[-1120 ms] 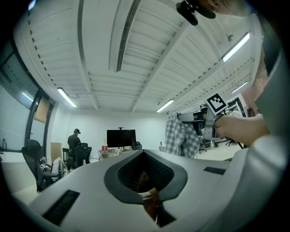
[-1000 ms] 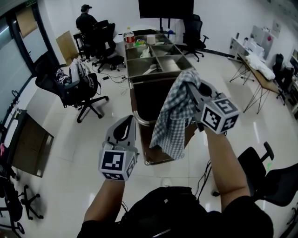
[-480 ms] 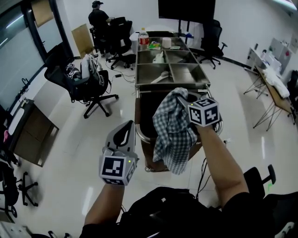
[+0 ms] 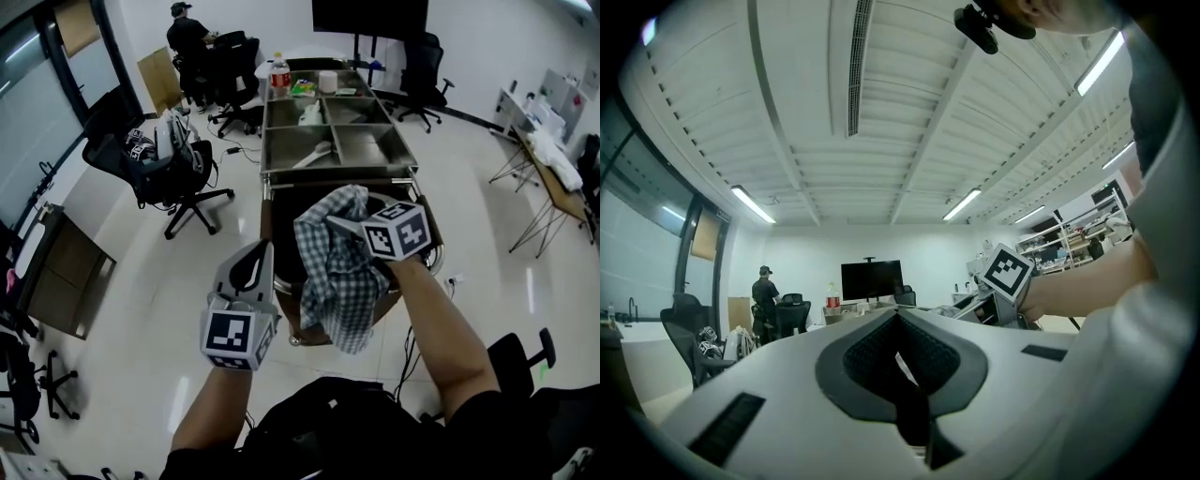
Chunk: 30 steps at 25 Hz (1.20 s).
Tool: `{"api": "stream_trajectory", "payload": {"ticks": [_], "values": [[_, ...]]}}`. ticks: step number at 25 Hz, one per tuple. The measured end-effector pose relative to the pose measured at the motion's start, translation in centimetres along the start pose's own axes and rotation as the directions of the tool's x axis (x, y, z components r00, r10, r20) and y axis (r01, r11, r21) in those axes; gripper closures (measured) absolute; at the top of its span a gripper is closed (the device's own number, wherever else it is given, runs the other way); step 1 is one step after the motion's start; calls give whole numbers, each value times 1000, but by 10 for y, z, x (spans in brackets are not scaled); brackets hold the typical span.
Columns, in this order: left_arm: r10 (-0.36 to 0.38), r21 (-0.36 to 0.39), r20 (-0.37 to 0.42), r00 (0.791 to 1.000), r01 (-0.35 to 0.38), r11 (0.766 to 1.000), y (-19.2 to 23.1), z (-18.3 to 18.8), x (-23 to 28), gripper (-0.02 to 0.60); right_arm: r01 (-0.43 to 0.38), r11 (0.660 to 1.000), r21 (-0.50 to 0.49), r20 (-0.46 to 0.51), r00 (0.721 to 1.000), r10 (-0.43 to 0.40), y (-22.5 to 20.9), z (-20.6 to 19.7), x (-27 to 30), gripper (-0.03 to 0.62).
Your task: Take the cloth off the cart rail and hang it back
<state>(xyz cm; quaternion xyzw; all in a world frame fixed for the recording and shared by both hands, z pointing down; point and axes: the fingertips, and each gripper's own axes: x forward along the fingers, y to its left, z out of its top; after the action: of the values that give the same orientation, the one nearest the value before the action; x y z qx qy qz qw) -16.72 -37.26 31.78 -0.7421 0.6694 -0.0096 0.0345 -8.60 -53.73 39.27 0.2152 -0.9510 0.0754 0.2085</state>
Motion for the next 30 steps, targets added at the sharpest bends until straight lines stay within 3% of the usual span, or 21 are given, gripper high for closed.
{"api": "stream_trajectory", "payload": {"ticks": [2,7,8,11,16,25,28,30], "values": [[-5,1,0,1000,5,1000,-3,0,-1,581,-20,1000,-9,-46,999,19,7,-9,0,138],[-12,-14,-5,1000,12,1000,-5,-5,-7,581,-18,1000,-6,-105,994,17,15,-34,-8,124],[-16,-17,-5,1000,16,1000,-5,-5,-8,581,-25,1000,-7,-115,993,24,17,-37,-10,69],[-31,-20,-1,1000,31,999,-8,-4,-14,581,-66,998,-5,-144,988,64,31,-42,-18,-5],[-65,-23,10,998,65,998,-18,-4,-34,581,-106,992,71,-188,975,117,54,-54,-43,-4],[-101,-26,24,995,101,995,-27,3,-83,581,-12,999,32,-133,991,16,90,-55,-83,-4],[-122,-24,20,992,123,992,-33,-1,-102,581,0,1000,31,-73,997,3,112,-54,-98,-1],[-136,-27,10,991,137,990,-37,-4,-115,581,11,999,36,34,999,-12,126,-45,-113,127]]}}
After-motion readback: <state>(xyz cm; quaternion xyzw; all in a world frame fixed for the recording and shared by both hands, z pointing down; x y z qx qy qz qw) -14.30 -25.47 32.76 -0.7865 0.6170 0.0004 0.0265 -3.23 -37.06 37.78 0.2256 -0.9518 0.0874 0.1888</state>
